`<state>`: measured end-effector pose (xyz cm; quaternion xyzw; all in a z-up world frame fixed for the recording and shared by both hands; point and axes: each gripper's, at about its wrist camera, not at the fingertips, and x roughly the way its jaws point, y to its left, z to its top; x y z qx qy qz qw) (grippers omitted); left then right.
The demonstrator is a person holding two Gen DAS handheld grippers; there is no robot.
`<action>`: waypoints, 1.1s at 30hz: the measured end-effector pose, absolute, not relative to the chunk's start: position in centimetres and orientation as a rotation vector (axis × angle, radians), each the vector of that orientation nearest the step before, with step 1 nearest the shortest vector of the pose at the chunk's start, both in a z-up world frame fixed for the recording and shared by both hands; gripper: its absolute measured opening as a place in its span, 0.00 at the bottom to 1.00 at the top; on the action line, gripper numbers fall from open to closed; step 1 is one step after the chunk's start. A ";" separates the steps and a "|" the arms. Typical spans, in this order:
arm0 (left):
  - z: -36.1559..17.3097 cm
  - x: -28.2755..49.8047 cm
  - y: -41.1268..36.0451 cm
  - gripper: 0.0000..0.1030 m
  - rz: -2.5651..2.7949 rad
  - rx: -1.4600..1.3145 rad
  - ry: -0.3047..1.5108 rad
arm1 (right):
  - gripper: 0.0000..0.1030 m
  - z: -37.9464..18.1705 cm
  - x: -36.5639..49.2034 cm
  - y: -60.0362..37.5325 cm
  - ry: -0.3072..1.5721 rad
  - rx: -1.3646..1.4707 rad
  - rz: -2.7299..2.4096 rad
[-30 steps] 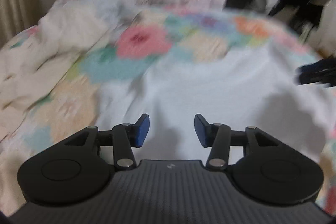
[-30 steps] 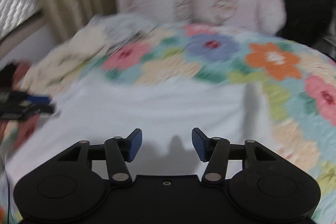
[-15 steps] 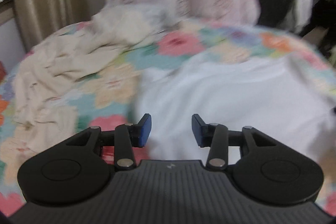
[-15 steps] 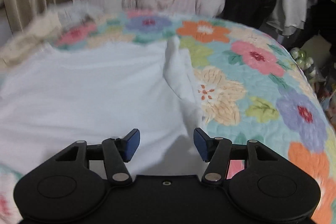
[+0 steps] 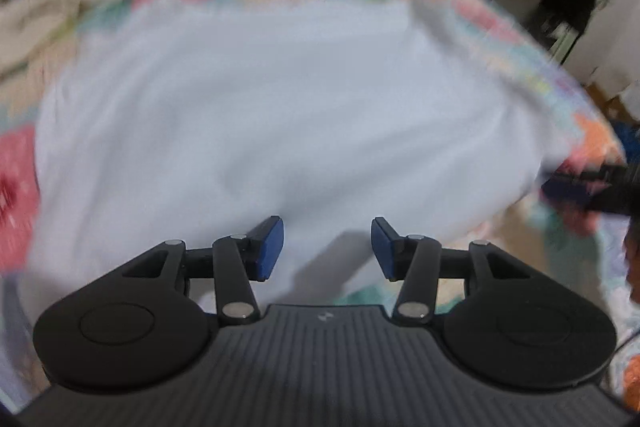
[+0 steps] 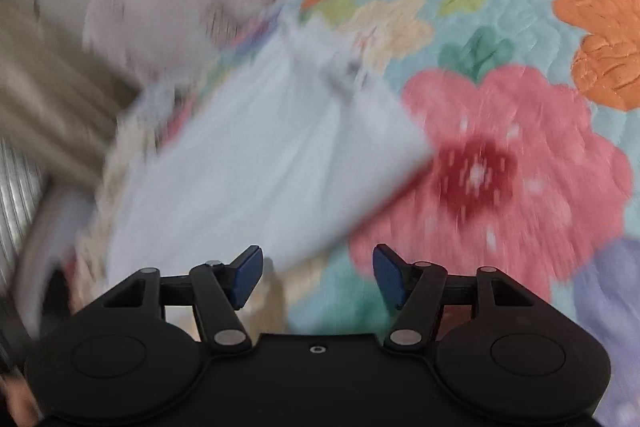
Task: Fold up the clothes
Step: 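Open both grippers and release the shirt, then grasp the shirt corner with the right gripper and lift it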
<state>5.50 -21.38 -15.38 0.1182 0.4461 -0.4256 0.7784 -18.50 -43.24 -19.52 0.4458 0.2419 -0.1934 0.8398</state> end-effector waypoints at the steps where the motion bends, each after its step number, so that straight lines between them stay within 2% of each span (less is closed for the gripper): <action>1: -15.5 5.7 -21.3 0.47 -0.922 0.240 0.974 | 0.70 -19.9 -18.0 -44.0 0.468 0.972 -0.426; 5: -15.2 6.8 -20.2 0.47 -0.927 0.144 1.042 | 0.89 -20.4 -13.8 -45.2 0.406 0.929 -0.445; 6: -14.9 7.2 -19.9 0.47 -0.927 0.114 1.063 | 0.88 -20.1 -12.6 -45.1 0.415 0.877 -0.449; 7: -14.7 7.5 -19.6 0.47 -0.928 0.085 1.084 | 0.79 -19.7 -11.8 -45.0 0.435 0.827 -0.460; 8: -14.3 8.1 -18.9 0.47 -0.923 0.049 1.103 | 0.49 -19.1 -11.2 -44.8 0.464 0.772 -0.475; 10: -13.0 9.6 -16.9 0.47 -0.894 -0.028 1.130 | 0.22 -18.2 -10.8 -44.3 0.490 0.709 -0.486; 14: -10.6 12.6 -11.0 0.47 -0.841 -0.189 1.111 | 0.21 -15.1 -11.0 -43.9 0.454 0.676 -0.496; 17: -10.1 14.5 -6.8 0.48 -0.890 -0.382 1.088 | 0.20 -11.7 -7.6 -42.8 0.479 0.573 -0.418; 24: -10.0 16.7 -1.8 0.48 -0.777 -0.482 0.997 | 0.20 -5.2 1.8 -32.4 0.522 0.338 -0.100; 27: -11.1 17.2 -1.3 0.48 -0.761 -0.542 1.003 | 0.20 -6.0 3.9 -26.0 0.556 0.278 0.103; 31: -13.1 18.8 -1.4 0.48 -0.717 -0.551 1.024 | 0.20 -11.4 6.2 -20.2 0.744 0.167 0.140; 33: -14.1 19.5 -1.4 0.48 -0.689 -0.549 1.051 | 0.20 -13.4 6.2 -19.1 0.775 0.111 0.111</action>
